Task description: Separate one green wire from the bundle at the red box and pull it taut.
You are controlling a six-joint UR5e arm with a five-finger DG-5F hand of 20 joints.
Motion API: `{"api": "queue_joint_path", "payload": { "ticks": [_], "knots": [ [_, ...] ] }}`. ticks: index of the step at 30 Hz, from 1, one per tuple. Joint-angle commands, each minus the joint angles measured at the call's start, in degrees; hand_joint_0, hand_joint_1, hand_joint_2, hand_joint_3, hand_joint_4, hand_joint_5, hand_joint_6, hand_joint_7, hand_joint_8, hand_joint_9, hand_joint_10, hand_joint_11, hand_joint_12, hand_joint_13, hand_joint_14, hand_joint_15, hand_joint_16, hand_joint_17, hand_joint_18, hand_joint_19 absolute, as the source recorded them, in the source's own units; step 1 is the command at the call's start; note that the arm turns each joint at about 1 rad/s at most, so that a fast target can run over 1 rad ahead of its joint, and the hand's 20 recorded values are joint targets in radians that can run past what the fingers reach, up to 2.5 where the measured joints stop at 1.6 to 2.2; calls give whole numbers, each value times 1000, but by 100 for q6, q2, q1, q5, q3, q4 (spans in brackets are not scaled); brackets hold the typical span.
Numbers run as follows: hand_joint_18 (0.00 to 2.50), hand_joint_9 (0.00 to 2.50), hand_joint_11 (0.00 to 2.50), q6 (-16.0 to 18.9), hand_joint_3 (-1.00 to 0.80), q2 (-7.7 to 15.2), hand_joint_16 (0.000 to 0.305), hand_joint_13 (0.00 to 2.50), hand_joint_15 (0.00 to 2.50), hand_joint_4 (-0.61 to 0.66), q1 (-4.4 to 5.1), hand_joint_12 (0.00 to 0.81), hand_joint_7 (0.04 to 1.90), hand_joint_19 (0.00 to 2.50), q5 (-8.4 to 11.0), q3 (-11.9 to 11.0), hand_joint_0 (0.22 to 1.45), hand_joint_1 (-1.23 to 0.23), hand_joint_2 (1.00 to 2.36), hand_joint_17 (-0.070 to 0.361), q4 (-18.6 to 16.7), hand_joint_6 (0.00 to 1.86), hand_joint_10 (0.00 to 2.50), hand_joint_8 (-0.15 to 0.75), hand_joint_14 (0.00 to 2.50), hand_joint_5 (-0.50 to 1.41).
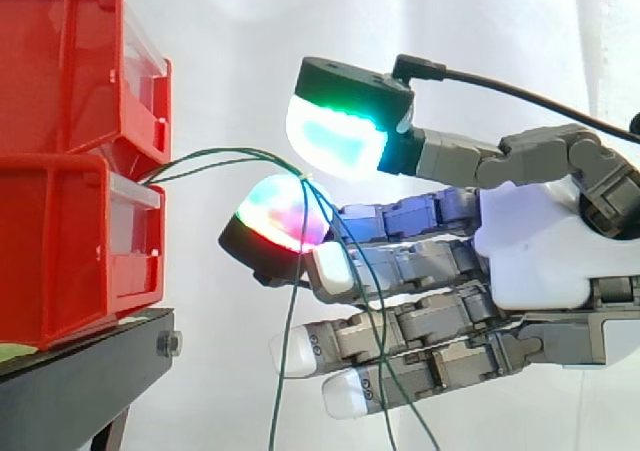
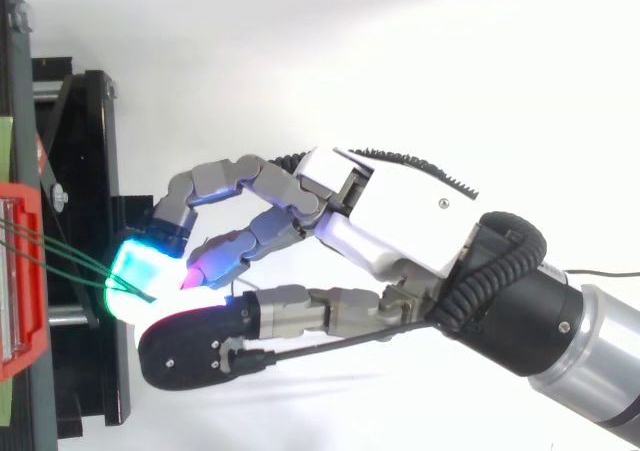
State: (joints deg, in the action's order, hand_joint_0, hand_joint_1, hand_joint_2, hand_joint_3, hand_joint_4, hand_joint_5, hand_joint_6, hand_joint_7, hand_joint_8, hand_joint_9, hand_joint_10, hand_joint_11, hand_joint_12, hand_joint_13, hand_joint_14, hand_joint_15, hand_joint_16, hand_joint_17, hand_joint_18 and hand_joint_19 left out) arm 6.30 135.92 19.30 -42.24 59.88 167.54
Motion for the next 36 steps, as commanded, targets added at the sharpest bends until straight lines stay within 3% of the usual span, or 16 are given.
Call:
{"api": "queue_joint_path", "payload": {
  "ticks": [1, 5, 9, 16, 25, 27, 32, 36],
  "knots": [
    [748, 1102, 839, 11, -412, -13, 46, 799, 368, 33, -6, 365, 966, 339, -13, -3, 633, -706, 1007, 104, 95, 853, 21, 264, 15, -197],
    [751, 1084, 840, 29, -260, -21, 47, 801, 366, -14, -6, 370, 1003, 341, -21, 6, 637, -770, 1016, 105, 121, 874, 22, 261, 13, -204],
    [755, 1068, 833, 47, -221, -21, 47, 800, 370, -21, -6, 369, 981, 336, -13, -3, 663, -811, 1017, 105, 148, 885, 21, 255, 15, -210],
    [747, 1030, 828, 108, -389, -30, 46, 768, 351, -11, -6, 356, 881, 305, -21, 6, 755, -890, 1009, 104, 236, 881, 21, 244, 13, -210],
    [748, 1027, 837, 222, -456, -30, 45, 771, 352, 15, -6, 350, 857, 307, -21, -3, 752, -899, 1004, 102, 376, 871, 19, 239, 13, -205],
    [750, 1037, 827, 222, -494, -30, 45, 774, 349, 44, -6, 352, 876, 311, -13, -3, 729, -891, 1000, 102, 385, 869, 21, 241, 13, -204],
    [772, 1096, 825, 222, -500, -30, 47, 811, 359, 78, -6, 367, 929, 336, -13, -3, 556, -707, 1000, 105, 394, 868, 20, 260, 13, -190],
    [787, 1116, 822, 249, -500, -30, 48, 824, 358, 81, -6, 374, 922, 340, -21, -3, 538, -626, 1000, 108, 420, 863, 20, 275, 13, -187]
  ]
}}
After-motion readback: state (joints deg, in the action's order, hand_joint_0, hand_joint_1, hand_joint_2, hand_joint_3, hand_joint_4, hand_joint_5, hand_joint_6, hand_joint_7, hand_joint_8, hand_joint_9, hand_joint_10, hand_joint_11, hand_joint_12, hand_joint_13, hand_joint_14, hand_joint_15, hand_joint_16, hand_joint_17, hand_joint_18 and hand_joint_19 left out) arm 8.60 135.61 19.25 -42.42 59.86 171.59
